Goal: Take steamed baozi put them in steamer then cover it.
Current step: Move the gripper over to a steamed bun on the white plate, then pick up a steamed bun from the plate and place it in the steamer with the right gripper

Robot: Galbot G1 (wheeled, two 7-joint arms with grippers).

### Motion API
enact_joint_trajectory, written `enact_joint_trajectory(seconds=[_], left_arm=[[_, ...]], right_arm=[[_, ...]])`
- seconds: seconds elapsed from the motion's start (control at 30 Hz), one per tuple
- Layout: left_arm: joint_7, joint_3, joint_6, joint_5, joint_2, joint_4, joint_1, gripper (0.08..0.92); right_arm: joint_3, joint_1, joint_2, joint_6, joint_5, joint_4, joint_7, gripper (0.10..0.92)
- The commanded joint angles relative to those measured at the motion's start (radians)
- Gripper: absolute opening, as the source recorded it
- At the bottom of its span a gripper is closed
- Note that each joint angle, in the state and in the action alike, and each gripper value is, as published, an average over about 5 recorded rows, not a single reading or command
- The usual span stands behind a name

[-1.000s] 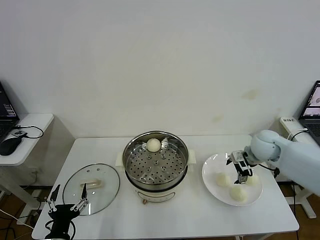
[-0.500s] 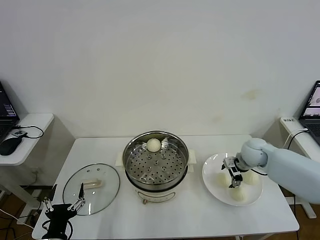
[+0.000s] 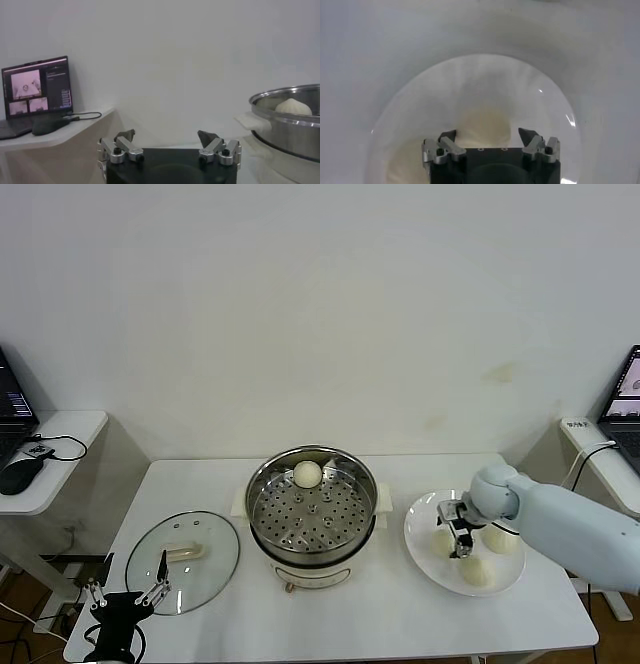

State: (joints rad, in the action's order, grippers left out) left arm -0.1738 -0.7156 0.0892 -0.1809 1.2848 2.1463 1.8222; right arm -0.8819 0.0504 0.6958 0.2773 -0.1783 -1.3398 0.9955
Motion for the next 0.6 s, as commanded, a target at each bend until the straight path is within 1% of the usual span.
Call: enact_joint_trajectory(seconds=[0.03, 0.13, 0.27, 0.47, 0.6], left_arm=[[0.000, 0.001, 0.000, 0.000, 0.000, 0.000, 0.000, 0.823], [0.000, 0.002, 0.000, 0.000, 0.000, 0.001, 0.001, 0.823], [-0.003, 0.001, 0.000, 0.000, 0.000, 0.003, 0.001, 0.823], [-0.006, 0.001, -0.001, 0.000, -0.001, 0.009, 0.002, 0.823], [-0.004, 0.004, -0.003, 0.000, -0.004, 0.016, -0.001, 0.823]], right_arm=[[0.004, 0.007, 0.013, -0.001, -0.010, 0.014, -0.001, 0.710], [0.005, 0.006, 0.011, -0.003, -0.010, 0.015, 0.005, 0.668], [0.008, 0.004, 0.010, -0.007, -0.006, 0.011, 0.012, 0.631], [0.021, -0.017, -0.002, -0.009, 0.006, -0.009, 0.026, 0.608], [-0.014, -0.116, -0.035, 0.000, 0.050, -0.051, 0.049, 0.609]])
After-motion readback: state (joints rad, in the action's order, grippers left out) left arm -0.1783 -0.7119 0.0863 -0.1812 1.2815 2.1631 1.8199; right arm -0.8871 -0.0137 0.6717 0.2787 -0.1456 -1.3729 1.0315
